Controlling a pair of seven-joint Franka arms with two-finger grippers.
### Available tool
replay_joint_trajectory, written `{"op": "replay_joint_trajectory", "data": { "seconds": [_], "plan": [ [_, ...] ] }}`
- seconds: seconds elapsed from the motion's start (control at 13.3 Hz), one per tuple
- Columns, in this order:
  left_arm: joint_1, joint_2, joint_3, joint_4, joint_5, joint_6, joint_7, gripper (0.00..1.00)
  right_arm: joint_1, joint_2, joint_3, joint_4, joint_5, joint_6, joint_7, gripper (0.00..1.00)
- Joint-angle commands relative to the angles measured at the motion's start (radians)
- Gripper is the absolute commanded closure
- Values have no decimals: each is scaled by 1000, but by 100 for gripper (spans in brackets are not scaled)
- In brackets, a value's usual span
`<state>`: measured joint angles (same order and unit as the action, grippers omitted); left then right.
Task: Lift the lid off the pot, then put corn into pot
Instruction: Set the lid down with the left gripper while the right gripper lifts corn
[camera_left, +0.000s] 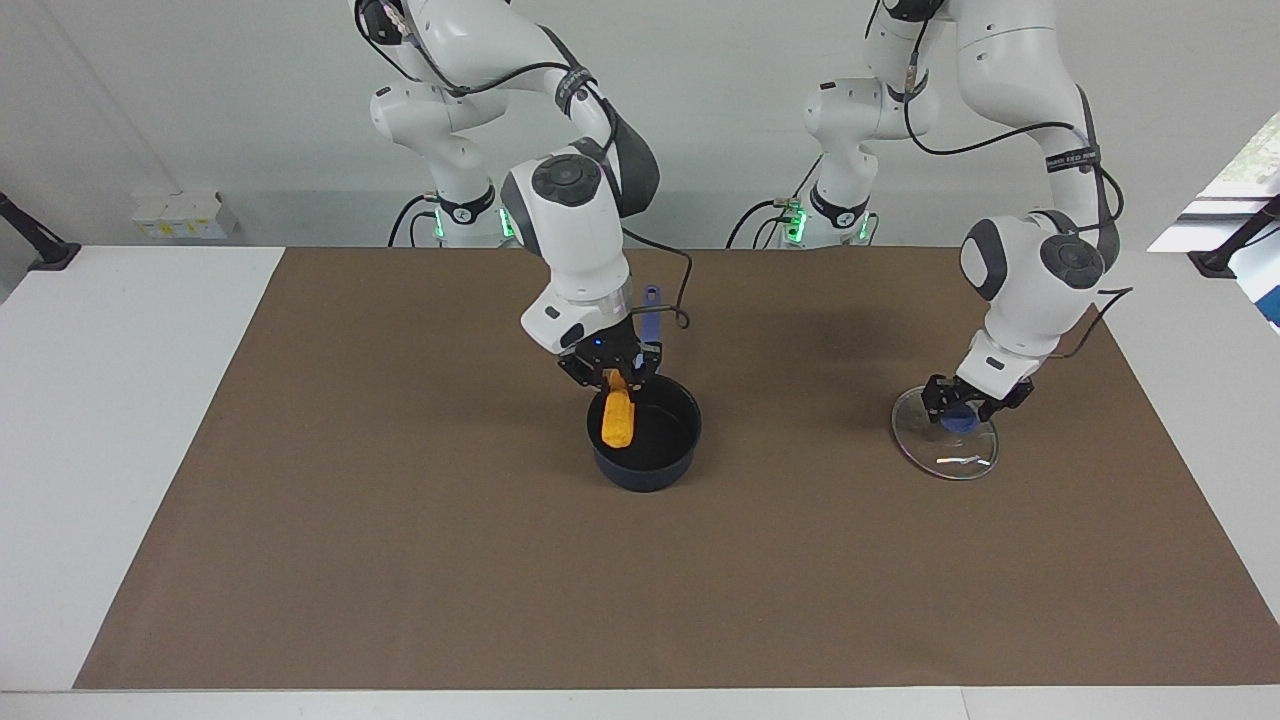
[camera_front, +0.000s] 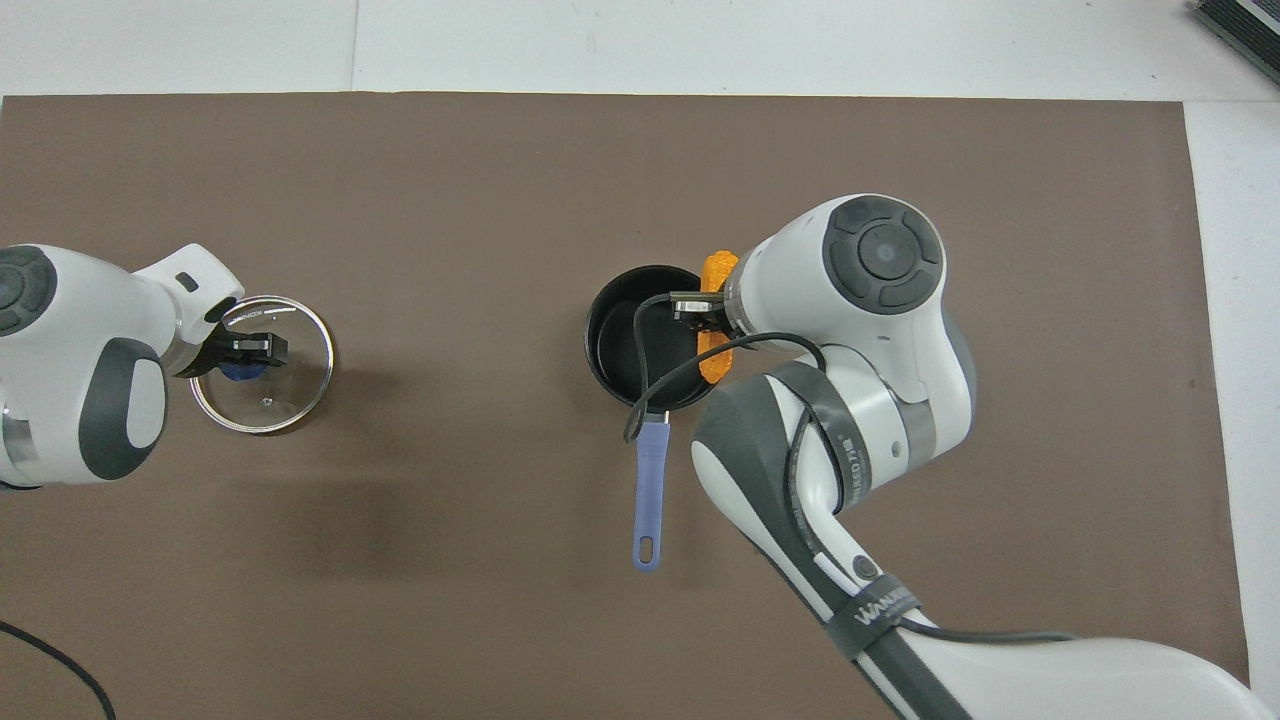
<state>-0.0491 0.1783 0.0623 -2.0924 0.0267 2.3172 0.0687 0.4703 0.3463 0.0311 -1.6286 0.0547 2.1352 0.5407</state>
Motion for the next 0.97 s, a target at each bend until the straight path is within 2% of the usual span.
{"op": "replay_joint_trajectory", "data": {
  "seconds": [0.0,0.15,0.38,0.75,0.82,0.9],
  "plan": [
    [-14,-8,-9,27,-8,-8,-4,0,22,55,0,36,-35,18,25,100],
    [-44,18,-9,95,-8,-53,-58,0,14,65,-2,33,-42,34,19,100],
    [-54,7,-18,176,-19,-131,-87,0,14,111,0,30,-35,46,12,100],
    [-48,-19,-19,405,-44,-445,-15,0,21,109,0,10,-21,43,10,100],
    [-48,-28,-19,440,-44,-499,-1,0,21,109,1,9,-21,43,12,87],
    [-44,-37,-19,465,-42,-545,8,0,21,108,1,7,-21,43,12,58]
  ]
}}
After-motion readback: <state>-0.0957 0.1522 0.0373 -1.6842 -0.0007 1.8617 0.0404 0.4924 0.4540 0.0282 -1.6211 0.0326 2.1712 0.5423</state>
